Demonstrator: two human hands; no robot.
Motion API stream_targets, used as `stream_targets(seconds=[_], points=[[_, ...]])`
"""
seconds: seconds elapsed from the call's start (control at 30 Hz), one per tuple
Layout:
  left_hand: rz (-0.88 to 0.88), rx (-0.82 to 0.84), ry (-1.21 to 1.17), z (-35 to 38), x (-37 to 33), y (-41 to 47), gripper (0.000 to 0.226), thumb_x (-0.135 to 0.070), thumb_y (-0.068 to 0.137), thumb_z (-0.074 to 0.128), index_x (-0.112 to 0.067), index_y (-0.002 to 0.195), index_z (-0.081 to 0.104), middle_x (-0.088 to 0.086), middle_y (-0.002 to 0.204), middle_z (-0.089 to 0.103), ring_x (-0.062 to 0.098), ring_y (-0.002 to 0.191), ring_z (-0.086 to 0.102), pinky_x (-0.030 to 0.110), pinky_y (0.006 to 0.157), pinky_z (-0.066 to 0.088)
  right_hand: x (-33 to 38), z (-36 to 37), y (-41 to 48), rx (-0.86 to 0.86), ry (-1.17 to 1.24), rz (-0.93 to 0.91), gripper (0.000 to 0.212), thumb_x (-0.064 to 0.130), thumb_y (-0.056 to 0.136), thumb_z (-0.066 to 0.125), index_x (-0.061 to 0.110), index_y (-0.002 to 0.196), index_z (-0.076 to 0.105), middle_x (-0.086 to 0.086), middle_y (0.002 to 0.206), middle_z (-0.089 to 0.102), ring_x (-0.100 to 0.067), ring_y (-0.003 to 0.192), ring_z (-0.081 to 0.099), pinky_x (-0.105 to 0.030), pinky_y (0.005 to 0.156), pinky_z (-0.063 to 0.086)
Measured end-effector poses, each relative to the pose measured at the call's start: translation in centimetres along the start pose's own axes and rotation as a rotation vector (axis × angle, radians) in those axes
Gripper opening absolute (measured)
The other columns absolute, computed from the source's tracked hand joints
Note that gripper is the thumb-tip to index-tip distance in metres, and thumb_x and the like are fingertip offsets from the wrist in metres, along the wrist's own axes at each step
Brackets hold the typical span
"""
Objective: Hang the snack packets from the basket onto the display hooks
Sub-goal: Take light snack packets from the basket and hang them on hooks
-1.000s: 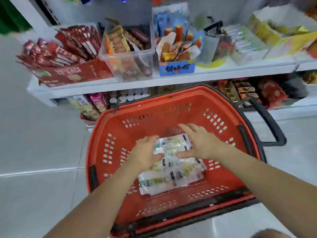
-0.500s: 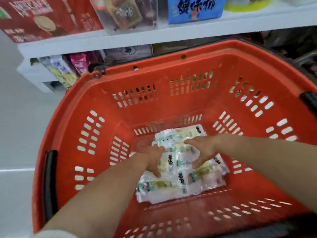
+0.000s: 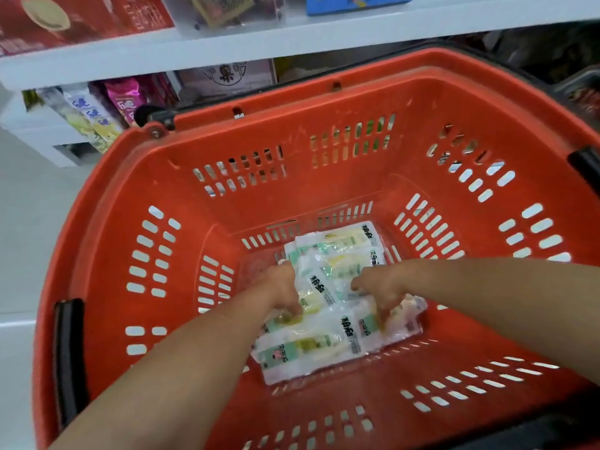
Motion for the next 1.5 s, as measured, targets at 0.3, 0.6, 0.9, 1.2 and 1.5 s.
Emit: stream_targets(seconds=[0.3,0.6,0.9,1.2,1.5], points=[[0.173,-0.180,0.132,-10.2,-3.4,-4.2,0.025,-0.029,0.080,0.075,-0.017,0.073,0.054,-0.002,0.074,0.059,0.018,0.072,0.058,0.030,0.058,0.045,0.9,-0.8,-1.4,-0.163,-0.109,-0.039,0.033,0.011,0.092,0.057,0.015,0.124,0.061,-0.003,0.124,0.059,-0.022,0.101,0.057,-0.028,0.076,0.043],[0.302,-0.471,-0.185,-18.2,-3.7,-12.0,0.020,-0.024,0.079,0.077,-0.023,0.072,0.059,-0.002,0.086,0.068,0.017,0.081,0.062,0.030,0.073,0.048,0.0,-5.8,-6.0,-0.289,-0.041,-0.054,0.013,0.003,0.086,0.048,0.007,0.095,0.057,-0.009,0.095,0.060,-0.023,0.080,0.050,-0.034,0.068,0.042],[0.292,-0.476,-1.092,-20.3,0.3,-20.7,0.025,-0.006,0.074,0.078,-0.018,0.095,0.072,0.000,0.093,0.076,0.015,0.081,0.072,0.037,0.075,0.058,-1.0,-13.4,-19.6,-0.664,0.642,-0.105,0.010,0.004,0.091,0.061,0.009,0.086,0.054,0.007,0.065,0.052,-0.013,0.063,0.055,-0.034,0.066,0.055],[0.209,-0.339,-1.580,-23.0,-2.9,-30.6,0.021,-0.027,0.070,0.070,-0.016,0.086,0.075,0.010,0.096,0.075,0.027,0.089,0.070,0.047,0.088,0.053,1.3,-16.2,-36.5,-0.954,1.727,-0.260,0.009,-0.001,0.094,0.052,0.007,0.098,0.055,0.002,0.072,0.072,-0.009,0.066,0.069,-0.027,0.057,0.059],[0.461,-0.136,-1.701,-36.8,-9.7,-48.3,0.023,0.000,0.072,0.071,-0.018,0.083,0.079,0.005,0.093,0.075,0.019,0.084,0.071,0.035,0.078,0.058,6.3,-24.3,-56.6,-1.096,1.781,-0.298,0.011,0.001,0.094,0.055,0.005,0.103,0.058,-0.005,0.090,0.073,-0.015,0.077,0.068,-0.027,0.058,0.056]])
Point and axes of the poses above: each hand's wrist, its own y-axis towards the middle knuckle, its own z-axis out of the palm, x = y × z, the point moved 9 cm from there along y, towards the middle knuckle
